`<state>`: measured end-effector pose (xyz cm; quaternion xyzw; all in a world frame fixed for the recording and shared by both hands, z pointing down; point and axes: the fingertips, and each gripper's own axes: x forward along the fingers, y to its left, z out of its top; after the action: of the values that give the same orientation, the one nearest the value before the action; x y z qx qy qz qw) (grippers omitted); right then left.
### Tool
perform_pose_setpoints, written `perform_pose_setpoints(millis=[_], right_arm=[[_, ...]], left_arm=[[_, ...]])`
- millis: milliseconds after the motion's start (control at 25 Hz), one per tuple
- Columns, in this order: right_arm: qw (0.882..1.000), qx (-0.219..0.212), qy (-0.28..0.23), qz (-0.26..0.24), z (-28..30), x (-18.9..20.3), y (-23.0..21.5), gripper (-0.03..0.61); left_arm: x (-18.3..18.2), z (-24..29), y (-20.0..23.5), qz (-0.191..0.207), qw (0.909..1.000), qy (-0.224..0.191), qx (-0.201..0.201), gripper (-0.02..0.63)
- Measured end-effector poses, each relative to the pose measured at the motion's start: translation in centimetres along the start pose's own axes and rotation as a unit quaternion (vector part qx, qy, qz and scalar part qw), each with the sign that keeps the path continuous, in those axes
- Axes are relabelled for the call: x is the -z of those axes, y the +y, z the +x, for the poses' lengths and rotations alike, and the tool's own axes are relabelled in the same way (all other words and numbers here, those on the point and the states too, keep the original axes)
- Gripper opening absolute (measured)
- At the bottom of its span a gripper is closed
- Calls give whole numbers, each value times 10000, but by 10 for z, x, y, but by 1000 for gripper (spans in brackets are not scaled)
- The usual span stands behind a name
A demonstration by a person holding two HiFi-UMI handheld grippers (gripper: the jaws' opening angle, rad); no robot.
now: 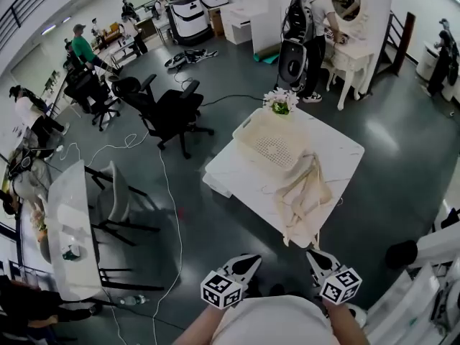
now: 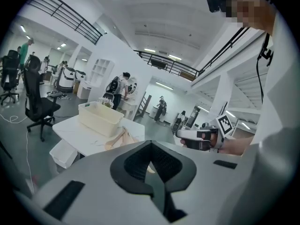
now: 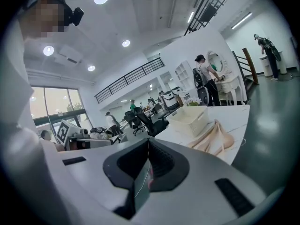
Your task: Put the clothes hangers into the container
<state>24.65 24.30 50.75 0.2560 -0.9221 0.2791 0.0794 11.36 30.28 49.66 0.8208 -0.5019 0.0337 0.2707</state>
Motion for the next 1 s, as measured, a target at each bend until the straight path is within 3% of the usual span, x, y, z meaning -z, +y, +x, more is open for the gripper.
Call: perform_pose_setpoints(millis=[560, 1000], right_arm=[[9989, 416, -223, -26, 90, -38, -2, 18], [9972, 714, -225, 57, 130, -41, 5, 18]], left_arm=[[-57, 30, 97, 488, 9964, 341, 605, 8], [-64, 26, 146, 492, 9927, 539, 957, 8]])
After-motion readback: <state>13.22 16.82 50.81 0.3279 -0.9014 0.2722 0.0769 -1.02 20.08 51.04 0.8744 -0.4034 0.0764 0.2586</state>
